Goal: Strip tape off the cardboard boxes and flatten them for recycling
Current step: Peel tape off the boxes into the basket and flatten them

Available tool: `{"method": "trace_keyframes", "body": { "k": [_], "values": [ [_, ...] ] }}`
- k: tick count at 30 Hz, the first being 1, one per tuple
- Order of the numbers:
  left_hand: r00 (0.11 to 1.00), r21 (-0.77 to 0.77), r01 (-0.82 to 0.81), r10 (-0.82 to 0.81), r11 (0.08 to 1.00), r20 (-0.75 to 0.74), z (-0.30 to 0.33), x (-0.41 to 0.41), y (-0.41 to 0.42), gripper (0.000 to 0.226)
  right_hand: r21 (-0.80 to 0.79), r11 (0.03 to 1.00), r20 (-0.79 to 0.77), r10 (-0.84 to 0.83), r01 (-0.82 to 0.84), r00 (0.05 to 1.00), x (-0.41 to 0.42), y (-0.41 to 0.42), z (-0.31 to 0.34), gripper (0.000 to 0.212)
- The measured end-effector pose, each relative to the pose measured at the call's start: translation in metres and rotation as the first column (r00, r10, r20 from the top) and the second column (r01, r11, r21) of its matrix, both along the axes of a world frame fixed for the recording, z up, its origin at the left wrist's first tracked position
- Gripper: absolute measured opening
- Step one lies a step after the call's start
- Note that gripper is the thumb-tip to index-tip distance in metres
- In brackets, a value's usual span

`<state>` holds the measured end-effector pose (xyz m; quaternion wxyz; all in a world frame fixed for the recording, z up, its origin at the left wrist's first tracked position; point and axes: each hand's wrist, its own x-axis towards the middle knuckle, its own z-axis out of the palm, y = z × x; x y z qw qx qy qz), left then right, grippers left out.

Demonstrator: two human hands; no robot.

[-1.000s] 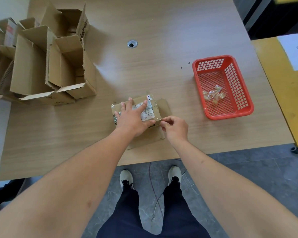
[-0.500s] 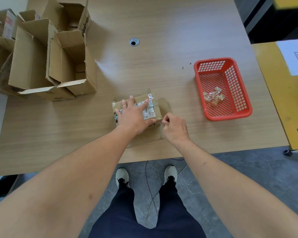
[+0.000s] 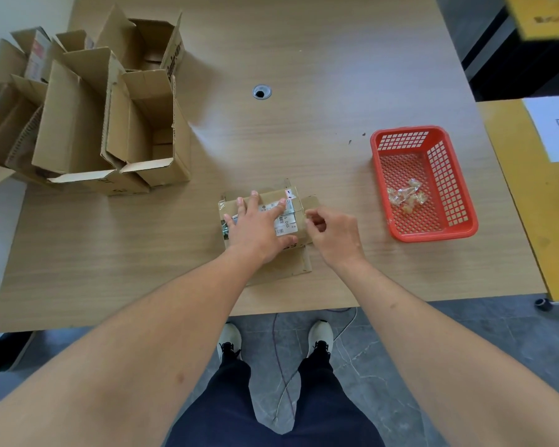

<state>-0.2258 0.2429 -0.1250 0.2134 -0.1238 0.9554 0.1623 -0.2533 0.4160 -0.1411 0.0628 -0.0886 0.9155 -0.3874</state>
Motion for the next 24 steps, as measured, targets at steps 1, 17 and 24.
{"method": "trace_keyframes", "body": {
  "k": [1, 17, 24],
  "values": [
    [1.0, 0.001, 0.001, -0.001, 1.0, 0.001, 0.0, 0.0, 0.0, 0.088, -0.018, 0.999, 0.01, 0.034, -0.034, 0.999, -0.001, 0.001, 0.001, 0.017],
    [1.0, 0.006, -0.001, 0.001, 1.0, 0.007, 0.0, -0.001, 0.0, 0.088, -0.066, 0.985, 0.21, -0.141, 0.158, 0.968, -0.022, -0.008, -0.013, 0.015],
    [1.0, 0.017, -0.004, 0.004, 1.0, 0.009, 0.0, -0.001, -0.002, 0.088, 0.039, 0.992, -0.031, 0.123, -0.122, 0.992, -0.014, 0.007, -0.021, 0.013]
  ]
}}
